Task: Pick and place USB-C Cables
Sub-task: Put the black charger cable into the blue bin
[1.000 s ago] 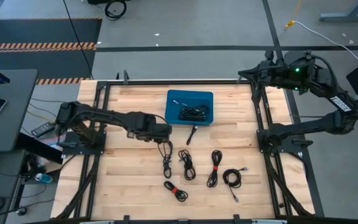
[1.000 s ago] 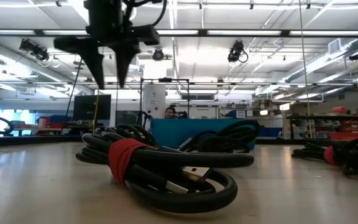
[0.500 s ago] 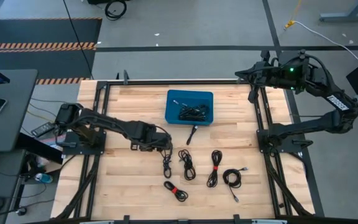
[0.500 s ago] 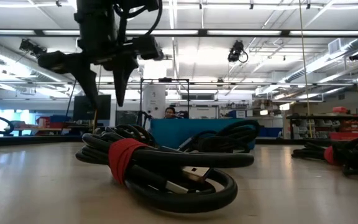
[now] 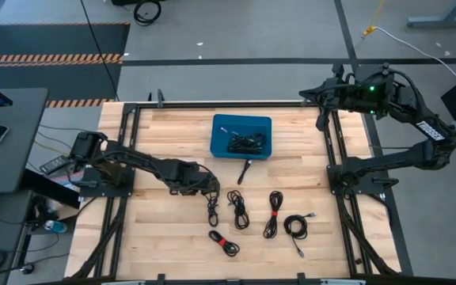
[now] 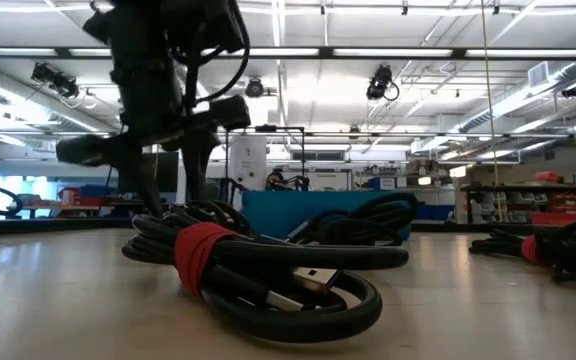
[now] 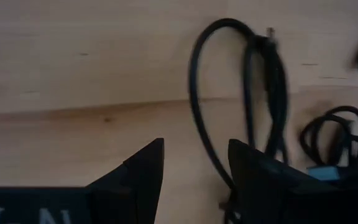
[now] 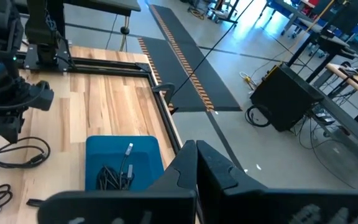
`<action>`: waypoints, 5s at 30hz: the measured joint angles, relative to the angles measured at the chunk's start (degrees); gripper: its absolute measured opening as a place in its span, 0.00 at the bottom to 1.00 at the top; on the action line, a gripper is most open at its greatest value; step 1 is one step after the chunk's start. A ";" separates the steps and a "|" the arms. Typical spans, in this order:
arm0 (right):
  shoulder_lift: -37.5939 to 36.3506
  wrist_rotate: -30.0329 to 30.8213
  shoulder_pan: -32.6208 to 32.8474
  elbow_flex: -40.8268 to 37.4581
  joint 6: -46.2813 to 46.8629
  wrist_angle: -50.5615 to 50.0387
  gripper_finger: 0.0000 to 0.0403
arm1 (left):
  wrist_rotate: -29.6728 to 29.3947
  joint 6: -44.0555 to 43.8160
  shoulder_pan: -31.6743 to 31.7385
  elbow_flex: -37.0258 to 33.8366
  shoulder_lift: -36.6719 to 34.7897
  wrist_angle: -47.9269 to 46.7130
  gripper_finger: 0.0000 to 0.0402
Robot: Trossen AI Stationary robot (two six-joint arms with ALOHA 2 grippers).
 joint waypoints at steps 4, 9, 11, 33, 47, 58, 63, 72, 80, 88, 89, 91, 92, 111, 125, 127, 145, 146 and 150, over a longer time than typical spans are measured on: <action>0.00 -0.02 0.00 0.00 0.01 0.01 0.01 | -1.01 -0.52 0.08 -4.24 0.00 7.45 0.46; 0.00 -0.02 0.00 0.00 0.02 0.01 0.01 | -2.98 -1.51 0.37 -9.27 0.00 18.48 0.46; 0.00 -0.02 0.02 0.00 0.02 0.01 0.01 | -5.19 -1.45 0.33 -10.21 -0.07 21.69 0.46; 0.00 0.00 0.00 0.00 0.95 0.10 0.01 | -7.65 6.49 0.84 -10.44 -2.85 27.39 0.01; 0.00 0.44 -0.15 0.00 1.76 0.28 0.01 | -8.56 36.47 6.23 15.54 -10.47 -6.41 0.01; 0.00 0.44 -0.15 0.00 3.04 1.50 0.01 | -7.09 74.28 23.16 30.74 -10.49 -15.99 0.01; 0.00 0.44 -0.15 0.00 3.06 5.30 0.01 | -0.67 84.59 30.27 30.85 -9.73 -15.97 0.01; 0.00 0.44 -0.15 0.00 6.81 7.75 0.01 | 9.39 98.97 36.56 30.83 -3.40 -13.88 0.01; 0.82 0.44 -0.15 0.00 10.54 7.77 0.01 | 16.76 108.63 35.99 30.81 3.02 -9.32 0.01; 2.27 0.44 -0.15 0.04 12.12 7.81 0.01 | 17.16 118.15 34.00 31.98 3.81 -9.30 0.01; 2.52 0.44 -0.15 0.04 12.19 7.82 0.01 | 17.16 118.70 33.93 33.10 3.82 -9.45 0.01; 3.11 0.44 -0.15 0.04 13.01 8.92 0.01 | 17.27 120.27 33.90 35.65 3.78 -8.55 0.01; 3.55 0.44 -0.15 0.04 13.37 9.42 0.01 | 17.28 121.03 33.92 36.96 3.78 -8.74 0.01; 10.12 19.16 -2.15 -3.34 43.72 -23.56 0.00 | 17.12 125.90 34.01 47.11 3.79 -20.64 0.01; 10.27 10.85 -3.05 -29.36 55.06 -7.65 0.00 | 17.12 122.97 33.29 47.11 3.76 -19.80 0.01; 10.30 8.62 -3.46 -33.55 54.81 -0.73 0.00 | 17.10 122.89 33.27 47.11 3.76 -19.80 0.01; 11.07 -0.02 -7.41 -50.70 55.54 29.79 0.00 | 17.08 121.75 33.24 47.11 3.76 -19.82 0.01; 11.48 -0.06 -7.41 -50.71 55.50 30.48 0.00 | 17.08 121.75 33.24 47.11 3.76 -19.80 0.01; 14.29 -2.10 -7.41 -50.71 54.81 34.69 0.00 | 17.08 121.75 33.26 47.11 3.76 -19.80 0.01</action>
